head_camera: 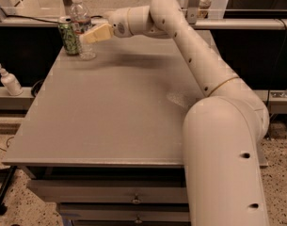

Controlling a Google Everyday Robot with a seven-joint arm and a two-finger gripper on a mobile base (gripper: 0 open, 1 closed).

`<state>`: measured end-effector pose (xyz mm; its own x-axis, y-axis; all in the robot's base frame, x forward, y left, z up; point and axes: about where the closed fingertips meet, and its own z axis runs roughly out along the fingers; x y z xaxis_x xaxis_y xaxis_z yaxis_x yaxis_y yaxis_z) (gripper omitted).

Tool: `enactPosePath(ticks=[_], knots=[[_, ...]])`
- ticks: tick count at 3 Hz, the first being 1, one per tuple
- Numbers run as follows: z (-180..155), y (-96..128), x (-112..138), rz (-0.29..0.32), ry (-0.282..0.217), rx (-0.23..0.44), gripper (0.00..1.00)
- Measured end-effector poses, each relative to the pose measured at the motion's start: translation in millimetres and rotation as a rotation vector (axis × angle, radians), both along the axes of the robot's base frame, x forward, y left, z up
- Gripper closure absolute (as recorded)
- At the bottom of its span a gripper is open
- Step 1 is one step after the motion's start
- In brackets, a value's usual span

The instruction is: Move water bottle near green can

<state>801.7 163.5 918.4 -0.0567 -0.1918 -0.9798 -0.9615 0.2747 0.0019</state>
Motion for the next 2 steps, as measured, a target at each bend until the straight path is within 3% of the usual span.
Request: enactPosePath(ticks=[2], knots=[[36.9,-133.3,13.5,-0.145,-0.088,-0.049,0.00]])
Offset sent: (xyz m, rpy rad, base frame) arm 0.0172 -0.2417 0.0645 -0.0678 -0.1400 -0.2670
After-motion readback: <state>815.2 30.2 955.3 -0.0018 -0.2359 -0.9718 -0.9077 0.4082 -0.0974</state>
